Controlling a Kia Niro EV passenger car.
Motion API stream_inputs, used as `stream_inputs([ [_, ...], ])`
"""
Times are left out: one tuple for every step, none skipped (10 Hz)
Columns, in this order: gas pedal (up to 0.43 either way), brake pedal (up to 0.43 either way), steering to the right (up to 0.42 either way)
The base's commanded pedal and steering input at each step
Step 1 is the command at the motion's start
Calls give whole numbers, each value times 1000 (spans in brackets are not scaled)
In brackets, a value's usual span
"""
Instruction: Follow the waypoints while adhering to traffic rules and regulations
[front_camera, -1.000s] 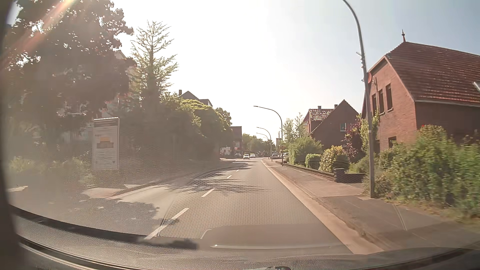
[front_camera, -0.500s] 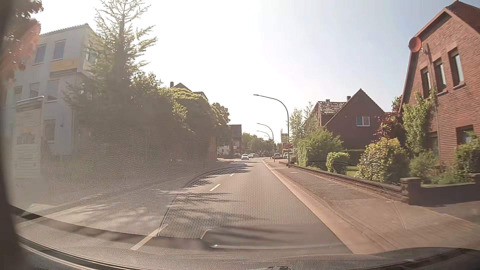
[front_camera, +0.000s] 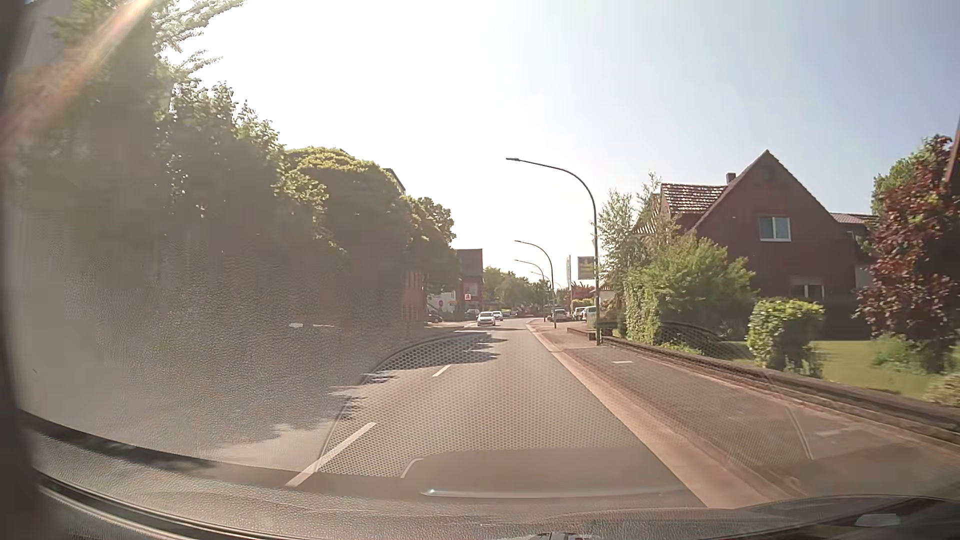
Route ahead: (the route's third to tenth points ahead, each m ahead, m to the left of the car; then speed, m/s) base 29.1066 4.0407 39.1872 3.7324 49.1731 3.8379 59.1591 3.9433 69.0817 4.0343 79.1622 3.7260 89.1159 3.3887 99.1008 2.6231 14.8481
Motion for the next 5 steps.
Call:
stream_inputs([
  [150,0,-2],
  [157,0,-2],
  [157,0,-2],
  [157,0,-2],
  [157,0,-2],
])
